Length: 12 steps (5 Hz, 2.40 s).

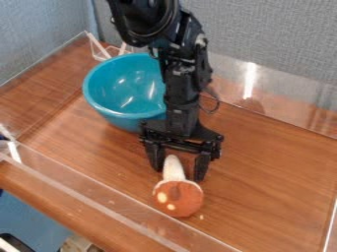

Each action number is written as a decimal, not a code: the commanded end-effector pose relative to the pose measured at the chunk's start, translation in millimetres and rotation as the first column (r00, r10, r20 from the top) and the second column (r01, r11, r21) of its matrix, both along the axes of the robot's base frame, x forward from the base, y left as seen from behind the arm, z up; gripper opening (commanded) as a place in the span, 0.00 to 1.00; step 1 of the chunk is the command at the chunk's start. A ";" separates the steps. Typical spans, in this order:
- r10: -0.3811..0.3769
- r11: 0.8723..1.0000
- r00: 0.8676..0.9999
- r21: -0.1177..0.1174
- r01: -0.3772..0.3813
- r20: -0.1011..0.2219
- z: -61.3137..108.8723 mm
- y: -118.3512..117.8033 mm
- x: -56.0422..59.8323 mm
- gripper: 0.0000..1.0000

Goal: Put the mushroom in the blue bowl

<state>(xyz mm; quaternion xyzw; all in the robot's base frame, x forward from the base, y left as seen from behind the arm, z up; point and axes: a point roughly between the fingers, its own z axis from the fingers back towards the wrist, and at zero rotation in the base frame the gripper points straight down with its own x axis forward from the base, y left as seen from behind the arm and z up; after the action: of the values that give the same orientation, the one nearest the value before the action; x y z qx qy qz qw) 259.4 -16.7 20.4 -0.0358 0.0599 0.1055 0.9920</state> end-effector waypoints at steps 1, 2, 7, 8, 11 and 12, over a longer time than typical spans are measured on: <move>0.013 1.000 1.000 -0.002 -0.013 -0.002 1.5 -1.3 -0.2 1.00; 0.029 1.000 0.999 -0.002 -0.029 -0.013 0.5 -1.2 -1.4 1.00; 0.112 0.994 0.991 0.009 -0.112 -0.067 -1.2 -0.4 -6.8 1.00; 0.129 0.992 0.989 0.013 -0.128 -0.078 -1.2 -0.3 -7.8 1.00; 0.179 0.984 0.978 0.026 -0.177 -0.108 -1.5 0.1 -10.8 1.00; 0.195 0.981 0.974 0.031 -0.193 -0.118 -1.8 0.1 -11.9 1.00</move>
<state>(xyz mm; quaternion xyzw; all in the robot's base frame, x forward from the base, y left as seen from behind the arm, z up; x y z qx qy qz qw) 249.2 -18.4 18.7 -0.0267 0.1121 0.2023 0.9725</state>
